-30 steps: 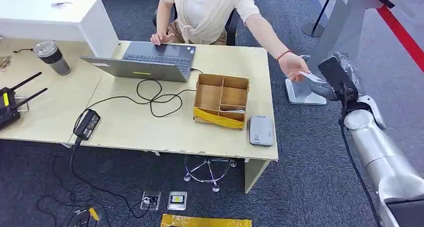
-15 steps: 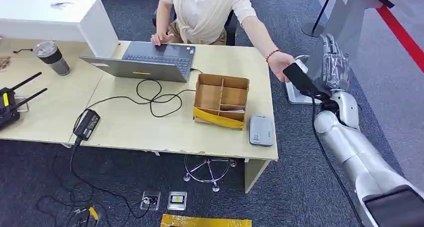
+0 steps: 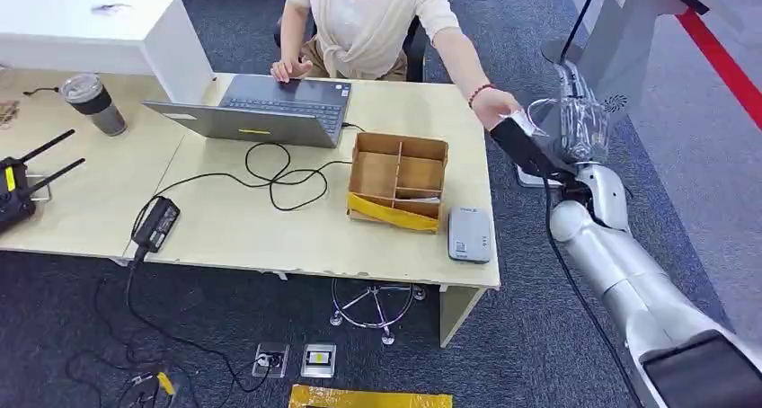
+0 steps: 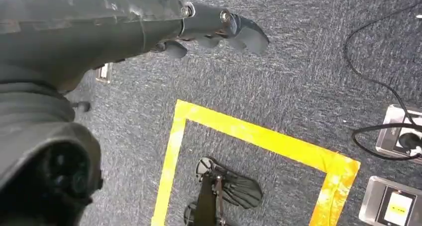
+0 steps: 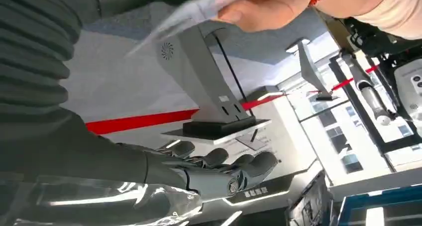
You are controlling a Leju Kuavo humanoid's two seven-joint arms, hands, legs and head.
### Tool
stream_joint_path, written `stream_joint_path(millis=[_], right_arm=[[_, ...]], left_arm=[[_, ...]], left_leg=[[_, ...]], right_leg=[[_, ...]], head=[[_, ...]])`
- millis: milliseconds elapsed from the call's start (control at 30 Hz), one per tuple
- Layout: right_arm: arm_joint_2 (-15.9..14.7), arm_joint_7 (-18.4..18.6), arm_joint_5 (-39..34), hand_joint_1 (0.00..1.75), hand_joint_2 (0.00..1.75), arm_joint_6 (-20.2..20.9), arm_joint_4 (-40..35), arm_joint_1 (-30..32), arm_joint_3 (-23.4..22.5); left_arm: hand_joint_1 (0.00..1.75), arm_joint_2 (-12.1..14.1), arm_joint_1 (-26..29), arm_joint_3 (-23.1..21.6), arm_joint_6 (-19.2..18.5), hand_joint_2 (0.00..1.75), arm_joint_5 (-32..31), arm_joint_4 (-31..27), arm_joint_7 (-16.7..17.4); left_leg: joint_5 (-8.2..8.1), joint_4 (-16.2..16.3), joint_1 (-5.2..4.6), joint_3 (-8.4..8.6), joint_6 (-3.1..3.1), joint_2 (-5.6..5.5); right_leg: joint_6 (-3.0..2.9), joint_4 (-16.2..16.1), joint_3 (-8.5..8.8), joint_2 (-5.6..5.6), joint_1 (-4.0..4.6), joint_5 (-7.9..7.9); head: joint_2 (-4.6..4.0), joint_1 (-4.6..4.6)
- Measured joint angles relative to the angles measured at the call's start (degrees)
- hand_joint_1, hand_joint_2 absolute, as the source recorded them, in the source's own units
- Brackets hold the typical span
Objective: Pass the card to the sensor for recognition and then transmit it.
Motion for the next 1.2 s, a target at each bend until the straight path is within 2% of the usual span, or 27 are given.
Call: stream_joint_path(millis=[233,1200], right_arm=[[0.2,-0.5,0.2,1.75,1.75,1.7,0.0,0.2,0.1],[3.1,-2.5,0.4,1.75,1.75,1.7,0.0,2.0,0.2]], left_arm=[[0.00,0.0,0.0,-0.3,0.1,0.00,0.0,0.0,0.0],[0.00,0.5,0.2,-0.5,0.2,0.00,1.3,0.2,0.4]], left_leg=[[0.00,0.0,0.00,-0.01,0.00,0.00],[0.00,0.0,0.00,-0.02,0.00,0.00]], right_leg=[[0.00,0.0,0.00,0.00,0.00,0.00],[0.00,0.0,-0.01,0.02,0.00,0.00]], head=[[0.00,0.00],[0.00,0.02]])
